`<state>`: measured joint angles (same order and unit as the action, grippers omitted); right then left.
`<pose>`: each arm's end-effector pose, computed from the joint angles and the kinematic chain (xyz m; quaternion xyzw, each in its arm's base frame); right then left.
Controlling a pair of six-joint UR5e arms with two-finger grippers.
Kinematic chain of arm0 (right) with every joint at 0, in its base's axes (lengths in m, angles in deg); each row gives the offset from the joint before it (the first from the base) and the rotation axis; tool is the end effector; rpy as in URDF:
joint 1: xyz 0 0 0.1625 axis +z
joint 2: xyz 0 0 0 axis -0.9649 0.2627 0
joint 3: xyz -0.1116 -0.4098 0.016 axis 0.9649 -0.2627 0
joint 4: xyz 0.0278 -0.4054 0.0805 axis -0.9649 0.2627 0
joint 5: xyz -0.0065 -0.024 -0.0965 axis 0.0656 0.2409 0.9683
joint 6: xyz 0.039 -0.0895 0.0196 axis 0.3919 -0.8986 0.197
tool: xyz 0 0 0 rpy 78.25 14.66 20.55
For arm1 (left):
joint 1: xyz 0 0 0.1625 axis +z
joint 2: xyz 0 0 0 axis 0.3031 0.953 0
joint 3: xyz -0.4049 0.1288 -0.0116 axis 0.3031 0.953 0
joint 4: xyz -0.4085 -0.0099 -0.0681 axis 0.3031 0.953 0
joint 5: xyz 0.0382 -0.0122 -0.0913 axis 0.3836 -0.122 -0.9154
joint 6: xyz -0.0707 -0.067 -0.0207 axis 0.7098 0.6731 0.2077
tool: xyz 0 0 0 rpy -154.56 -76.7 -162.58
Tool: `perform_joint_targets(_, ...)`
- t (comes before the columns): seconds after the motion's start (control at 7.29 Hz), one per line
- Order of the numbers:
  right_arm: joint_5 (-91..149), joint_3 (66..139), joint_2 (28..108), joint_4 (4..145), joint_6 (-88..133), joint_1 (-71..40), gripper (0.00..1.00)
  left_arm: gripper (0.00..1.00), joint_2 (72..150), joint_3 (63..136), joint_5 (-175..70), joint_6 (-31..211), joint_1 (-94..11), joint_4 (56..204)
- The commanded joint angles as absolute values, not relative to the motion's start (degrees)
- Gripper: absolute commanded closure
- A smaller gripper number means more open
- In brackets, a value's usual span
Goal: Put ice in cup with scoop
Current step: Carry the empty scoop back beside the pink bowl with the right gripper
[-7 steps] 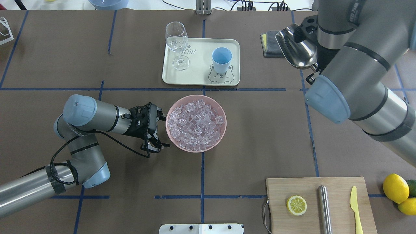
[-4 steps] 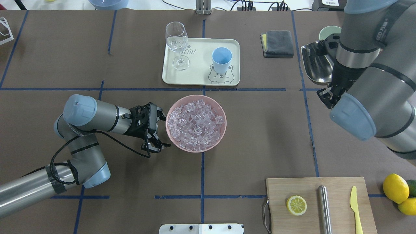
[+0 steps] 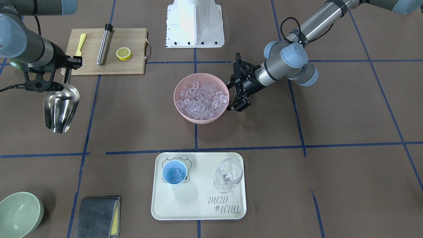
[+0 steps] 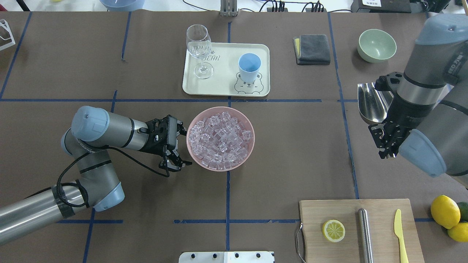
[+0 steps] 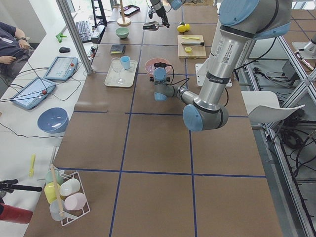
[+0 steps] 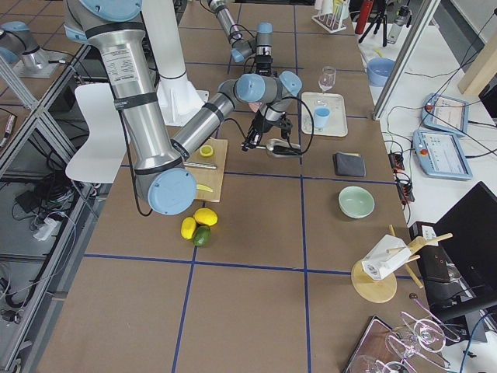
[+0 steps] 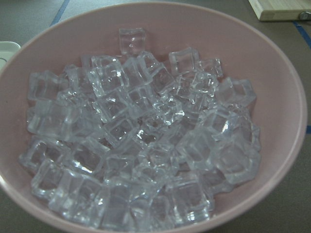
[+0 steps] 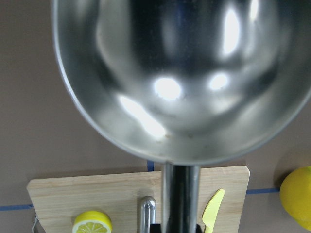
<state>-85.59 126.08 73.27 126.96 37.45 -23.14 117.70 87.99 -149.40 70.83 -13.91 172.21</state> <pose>-0.2663 -0.4325 0.3813 -0.2224 -0.3378 -0.0598 0.9126 0.5192 -0.4198 0.3477 0.4960 0.4573 0.5149 0.5289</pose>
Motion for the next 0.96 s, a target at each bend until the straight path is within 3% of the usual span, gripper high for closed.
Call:
perform_joint_targets(0.0,-87.38,124.82,80.43,114.94,44.25,-24.14,1.0,0.01,117.66,88.07,-149.37,70.76,-13.91,172.12)
perform_joint_targets(0.41,-88.79,123.85,86.95,100.86,50.41,-27.55,1.0,0.01,117.31,87.98,-149.37,70.76,-13.91,172.12)
perform_joint_targets(0.82,-86.68,118.69,87.75,92.33,51.31,-31.43,1.0,0.01,117.31,87.98,-149.19,70.68,-13.91,172.12)
